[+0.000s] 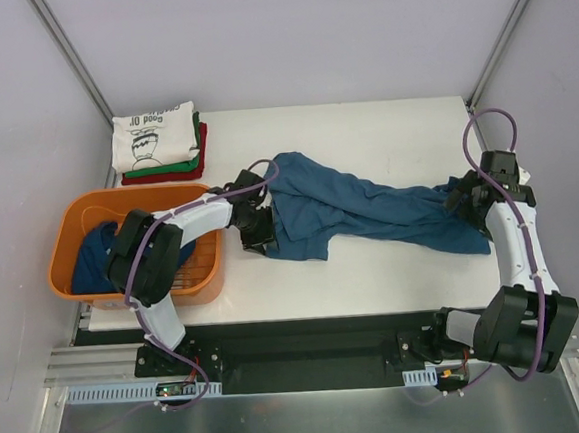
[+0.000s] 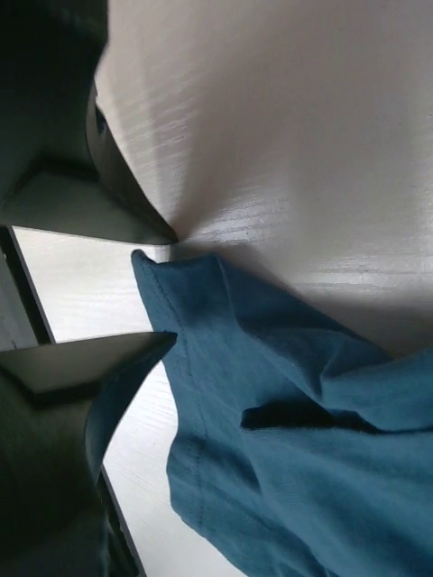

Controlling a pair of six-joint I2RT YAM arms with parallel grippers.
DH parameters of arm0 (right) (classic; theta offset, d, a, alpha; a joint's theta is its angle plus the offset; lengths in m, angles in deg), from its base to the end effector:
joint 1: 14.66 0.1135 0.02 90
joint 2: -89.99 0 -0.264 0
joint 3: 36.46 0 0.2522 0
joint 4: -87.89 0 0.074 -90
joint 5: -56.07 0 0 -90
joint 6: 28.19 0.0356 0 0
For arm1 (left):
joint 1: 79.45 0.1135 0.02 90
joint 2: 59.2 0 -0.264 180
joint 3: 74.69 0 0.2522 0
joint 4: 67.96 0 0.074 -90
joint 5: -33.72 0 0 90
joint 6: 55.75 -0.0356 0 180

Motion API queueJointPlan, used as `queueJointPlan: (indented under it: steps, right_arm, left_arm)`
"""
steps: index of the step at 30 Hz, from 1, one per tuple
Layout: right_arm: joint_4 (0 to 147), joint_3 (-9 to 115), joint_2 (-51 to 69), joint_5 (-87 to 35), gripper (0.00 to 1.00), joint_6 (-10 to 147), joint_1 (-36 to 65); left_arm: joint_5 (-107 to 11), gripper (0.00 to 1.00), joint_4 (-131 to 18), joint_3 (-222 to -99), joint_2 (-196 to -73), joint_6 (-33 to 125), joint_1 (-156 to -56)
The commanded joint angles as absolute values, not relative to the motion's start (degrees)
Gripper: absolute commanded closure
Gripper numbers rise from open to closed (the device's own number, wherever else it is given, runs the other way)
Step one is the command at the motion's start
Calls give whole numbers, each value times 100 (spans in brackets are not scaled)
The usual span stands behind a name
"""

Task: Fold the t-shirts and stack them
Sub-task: Flatten the tshirt out

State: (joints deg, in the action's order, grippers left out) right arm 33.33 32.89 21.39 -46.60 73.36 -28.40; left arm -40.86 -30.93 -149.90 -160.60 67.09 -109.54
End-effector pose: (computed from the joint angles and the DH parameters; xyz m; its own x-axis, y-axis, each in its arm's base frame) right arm 0.2313 -0.0646 0.2748 -0.6965 0.3714 -0.6140 0.5073 0.8600 -0.0552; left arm 0.2957 -0.1823 0.1643 -0.9673 -0.0437 -0.2498 0.0743 0.8931 -0.4438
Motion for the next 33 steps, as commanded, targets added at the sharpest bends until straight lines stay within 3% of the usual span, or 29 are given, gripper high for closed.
queueJointPlan:
  steps: [1,2,3,10,17,23,25,33]
  right_arm:
    - [3343,3293,2415,-4633,3,7429,-2916]
    - [3343,3267,2450,-4607,3,7429,-2942]
    - [3326,3250,2529,-4615,3,7438,-2960]
    - [3063,3170,2741,-4308,3,7446,-3583]
    - [3088,2556,2530,-3525,1,7631,-5376]
    - [3500,2283,1873,-3947,19,7824,-5430]
    - [3729,2248,1669,-3746,33,7886,-5430]
    - [4415,2221,966,-3877,37,8035,-5333]
  left_arm:
    - [-4231,67,-3117,-15154,-16395,6748,-11109]
    - [-4196,74,-3108,-15207,-16449,6721,-11153]
    - [-4196,100,-3117,-15243,-16475,6695,-11197]
    - [-4793,100,-3117,-15339,-15853,6581,-11101]
    - [-4750,100,-3152,-15410,-15491,6651,-10758]
    - [-4468,100,-3293,-15410,-15421,6625,-10758]
    - [-4407,100,-3319,-15410,-15359,6616,-10758]
    - [-4363,100,-3354,-15375,-15271,6642,-10758]
